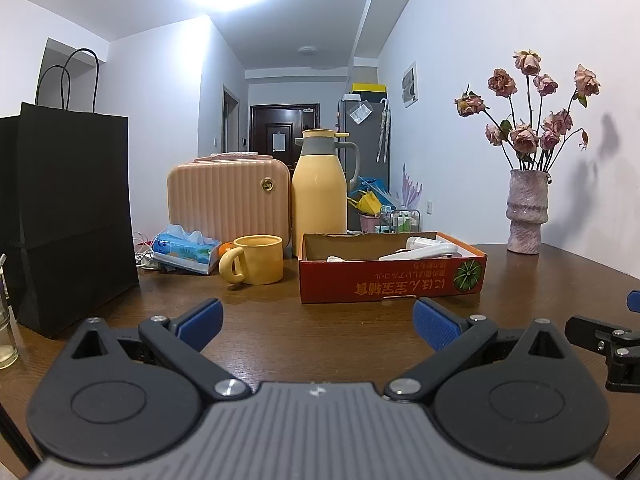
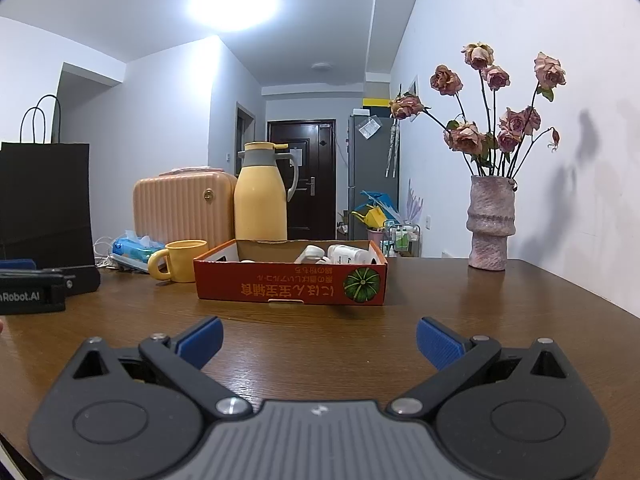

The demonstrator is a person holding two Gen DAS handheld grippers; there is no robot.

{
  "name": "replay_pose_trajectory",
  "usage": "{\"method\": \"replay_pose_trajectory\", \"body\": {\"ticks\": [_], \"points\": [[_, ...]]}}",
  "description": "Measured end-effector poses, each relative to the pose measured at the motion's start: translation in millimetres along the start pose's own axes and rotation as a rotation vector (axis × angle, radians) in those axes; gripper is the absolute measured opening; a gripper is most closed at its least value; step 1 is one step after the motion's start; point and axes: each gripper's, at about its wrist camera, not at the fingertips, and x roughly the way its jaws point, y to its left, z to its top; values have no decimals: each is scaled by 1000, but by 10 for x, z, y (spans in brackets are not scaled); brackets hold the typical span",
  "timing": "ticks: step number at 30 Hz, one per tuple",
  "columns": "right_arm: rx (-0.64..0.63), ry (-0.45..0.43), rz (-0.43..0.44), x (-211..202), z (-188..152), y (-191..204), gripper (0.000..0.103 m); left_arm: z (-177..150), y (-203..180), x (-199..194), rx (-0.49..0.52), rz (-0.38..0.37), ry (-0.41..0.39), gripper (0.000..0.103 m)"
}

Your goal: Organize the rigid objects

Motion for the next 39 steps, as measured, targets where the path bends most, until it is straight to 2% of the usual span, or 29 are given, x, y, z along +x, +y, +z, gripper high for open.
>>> {"method": "replay_pose_trajectory", "body": {"ticks": [39], "points": [[5, 9, 12, 3, -25, 17, 103, -1, -17, -60, 5, -5, -23, 103]]}}
